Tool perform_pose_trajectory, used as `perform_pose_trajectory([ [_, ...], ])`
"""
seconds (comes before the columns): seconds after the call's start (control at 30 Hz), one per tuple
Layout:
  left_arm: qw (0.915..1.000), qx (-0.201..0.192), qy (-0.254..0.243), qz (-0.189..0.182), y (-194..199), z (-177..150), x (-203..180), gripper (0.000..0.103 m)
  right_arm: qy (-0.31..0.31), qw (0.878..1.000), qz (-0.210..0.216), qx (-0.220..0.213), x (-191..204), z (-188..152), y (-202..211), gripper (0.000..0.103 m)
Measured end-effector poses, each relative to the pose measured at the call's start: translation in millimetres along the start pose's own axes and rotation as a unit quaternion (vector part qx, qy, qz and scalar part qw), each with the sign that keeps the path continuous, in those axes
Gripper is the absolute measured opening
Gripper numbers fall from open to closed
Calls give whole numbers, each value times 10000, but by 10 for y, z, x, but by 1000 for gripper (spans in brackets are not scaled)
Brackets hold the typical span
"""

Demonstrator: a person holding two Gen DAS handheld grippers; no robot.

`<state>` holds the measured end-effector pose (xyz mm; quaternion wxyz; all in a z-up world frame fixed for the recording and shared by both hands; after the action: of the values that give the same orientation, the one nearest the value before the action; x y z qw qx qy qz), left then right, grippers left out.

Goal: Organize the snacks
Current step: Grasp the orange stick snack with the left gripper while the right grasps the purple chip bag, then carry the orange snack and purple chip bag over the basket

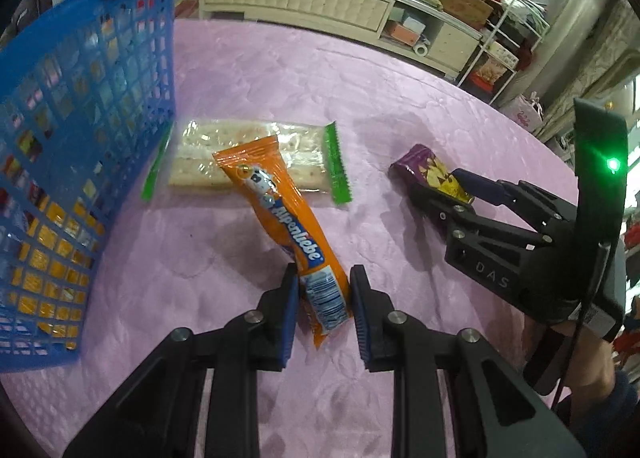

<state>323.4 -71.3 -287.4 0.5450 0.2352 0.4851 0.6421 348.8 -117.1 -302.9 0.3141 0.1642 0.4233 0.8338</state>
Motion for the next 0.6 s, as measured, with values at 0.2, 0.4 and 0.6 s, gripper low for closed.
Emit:
perform_pose_trajectory([
  [0.2,9998,-118,-92,122,177,-49,-31,23,-211,9997,73,25,38,-126,197,55],
  [0.4,9992,-225,-290,185,450,-167,-23,23,-524,9985,140,-106,185,-191,527,55],
  [0.6,9977,-319,-591,80,748,-276,-8,23,-597,9973,-220,-376,323,-183,1015,55],
])
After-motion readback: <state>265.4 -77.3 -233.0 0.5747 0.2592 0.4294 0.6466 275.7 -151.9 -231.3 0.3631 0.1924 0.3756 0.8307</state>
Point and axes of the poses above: each gripper's, at about its wrist camera, not at the fingertips, and y roughly against the way its jaws point, x to its left, z to its top, the point moved 7 cm from there along -y, roughly the way its jaws point, and after that the axes turned 3 degrees about x, right-handed, at the moved point
